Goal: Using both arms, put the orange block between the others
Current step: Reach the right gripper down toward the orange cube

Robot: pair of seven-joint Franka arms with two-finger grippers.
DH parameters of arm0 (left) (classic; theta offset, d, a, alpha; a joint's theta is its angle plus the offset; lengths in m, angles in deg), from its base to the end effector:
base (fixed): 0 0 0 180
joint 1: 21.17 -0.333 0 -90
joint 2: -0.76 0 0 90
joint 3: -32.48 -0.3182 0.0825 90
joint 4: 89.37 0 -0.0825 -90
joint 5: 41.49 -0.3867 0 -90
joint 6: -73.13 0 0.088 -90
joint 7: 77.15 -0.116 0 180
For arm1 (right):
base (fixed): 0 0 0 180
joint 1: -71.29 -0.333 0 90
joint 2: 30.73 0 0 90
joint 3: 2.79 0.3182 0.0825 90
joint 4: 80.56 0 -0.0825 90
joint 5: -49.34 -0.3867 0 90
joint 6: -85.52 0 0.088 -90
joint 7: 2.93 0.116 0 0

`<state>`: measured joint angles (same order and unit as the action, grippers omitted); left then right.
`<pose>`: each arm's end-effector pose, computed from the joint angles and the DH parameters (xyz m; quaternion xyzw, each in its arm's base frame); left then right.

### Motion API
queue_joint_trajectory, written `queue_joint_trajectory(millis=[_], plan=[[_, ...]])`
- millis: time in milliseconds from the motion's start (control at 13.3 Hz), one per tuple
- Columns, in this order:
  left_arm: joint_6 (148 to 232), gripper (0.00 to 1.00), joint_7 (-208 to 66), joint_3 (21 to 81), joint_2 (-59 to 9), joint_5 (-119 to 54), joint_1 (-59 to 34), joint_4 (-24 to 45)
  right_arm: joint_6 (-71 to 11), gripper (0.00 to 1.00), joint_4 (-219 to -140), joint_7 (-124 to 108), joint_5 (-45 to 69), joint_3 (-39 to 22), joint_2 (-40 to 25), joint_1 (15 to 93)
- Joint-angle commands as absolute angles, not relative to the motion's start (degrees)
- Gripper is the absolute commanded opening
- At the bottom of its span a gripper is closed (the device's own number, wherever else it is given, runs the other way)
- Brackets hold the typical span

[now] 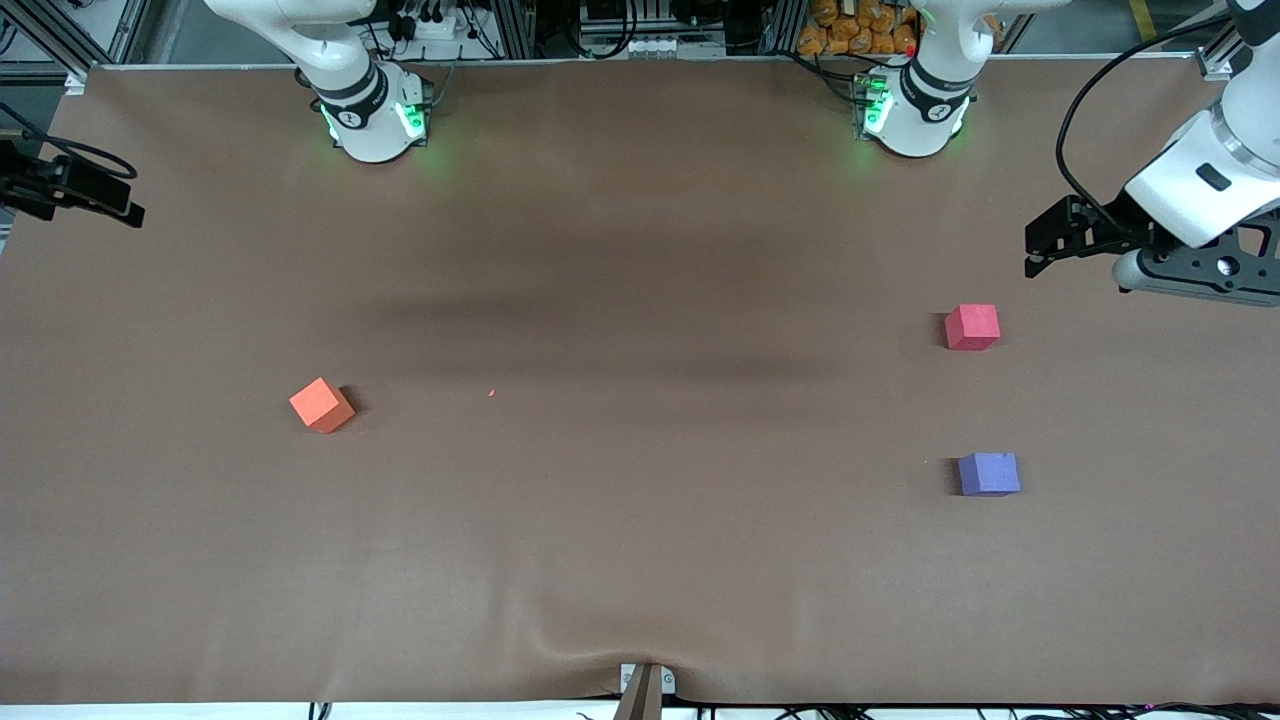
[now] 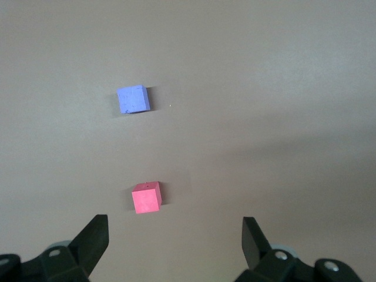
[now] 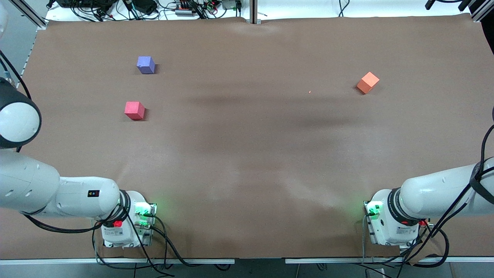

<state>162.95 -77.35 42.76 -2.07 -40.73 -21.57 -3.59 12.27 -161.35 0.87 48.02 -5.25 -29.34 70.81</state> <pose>0.5646 -0.0972 0.6249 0.9960 -0.0878 0.0100 0.0119 0.5308 -0.0149 0.6552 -0.9958 0.0478 0.0780 0.0095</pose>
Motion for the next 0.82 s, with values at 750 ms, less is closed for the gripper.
queue_joint_trajectory(millis=[750], plan=[[163.0, 1.00, -78.3, 42.8, -2.7, -40.1, -22.0, -4.5, 11.0, 1.00, -163.4, 0.7, 48.7, -5.4, -21.1, 70.3]])
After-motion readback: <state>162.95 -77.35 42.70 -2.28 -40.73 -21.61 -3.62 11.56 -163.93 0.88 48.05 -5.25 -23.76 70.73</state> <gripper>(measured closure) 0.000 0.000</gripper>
